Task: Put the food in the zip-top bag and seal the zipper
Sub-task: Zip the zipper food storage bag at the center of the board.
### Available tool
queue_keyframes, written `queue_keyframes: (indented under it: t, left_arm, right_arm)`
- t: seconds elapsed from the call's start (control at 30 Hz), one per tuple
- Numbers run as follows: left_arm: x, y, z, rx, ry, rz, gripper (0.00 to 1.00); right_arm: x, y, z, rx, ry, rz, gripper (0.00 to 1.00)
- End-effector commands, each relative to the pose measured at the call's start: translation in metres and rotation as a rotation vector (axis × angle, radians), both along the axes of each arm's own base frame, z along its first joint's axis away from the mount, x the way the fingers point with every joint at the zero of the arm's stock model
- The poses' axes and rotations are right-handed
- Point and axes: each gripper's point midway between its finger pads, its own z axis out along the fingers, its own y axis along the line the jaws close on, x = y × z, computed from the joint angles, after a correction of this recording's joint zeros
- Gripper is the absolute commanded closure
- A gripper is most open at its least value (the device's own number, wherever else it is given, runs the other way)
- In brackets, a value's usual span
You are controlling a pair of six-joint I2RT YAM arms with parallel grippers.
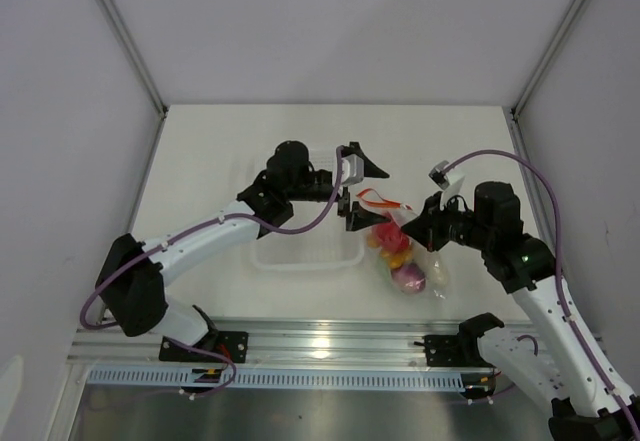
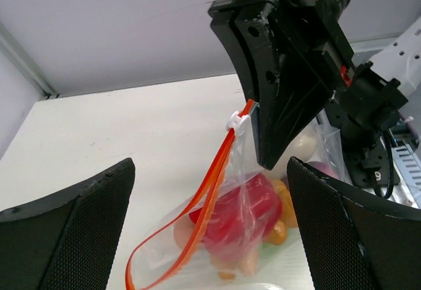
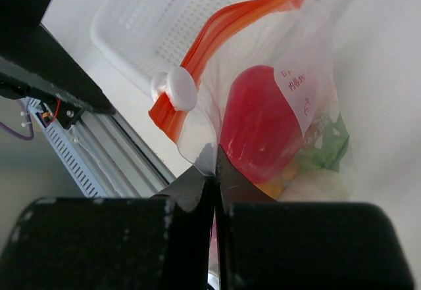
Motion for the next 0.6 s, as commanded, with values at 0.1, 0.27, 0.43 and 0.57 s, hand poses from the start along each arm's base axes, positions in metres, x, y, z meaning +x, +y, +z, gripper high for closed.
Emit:
queue_keyframes:
  t: [0.1, 0.27, 0.43, 0.57]
  left_arm:
    - [-0.008, -0.016, 0.01, 0.019, -0.07, -0.263, 0.02]
    - [-0.015, -0.021, 0.002, 0.022, -0.025, -0.353, 0.11]
    - [-0.019, -0.023, -0.026, 0.06, 0.053, -0.396, 0.33]
    - [-0.024, -0.023, -0.035, 0.059, 0.091, -0.432, 0.49]
  right_arm:
    - [-0.001, 0.007, 0.035, 0.034, -0.08, 0.067, 1.0]
    - [-0.002, 0.006, 0.035, 0.017, -0.078, 0.077, 1.0]
    - [0.001, 0.006, 0.038, 0.017, -0.086, 0.079, 1.0]
    - [0.002, 0.006, 0.039, 0.019, -0.087, 0.084, 1.0]
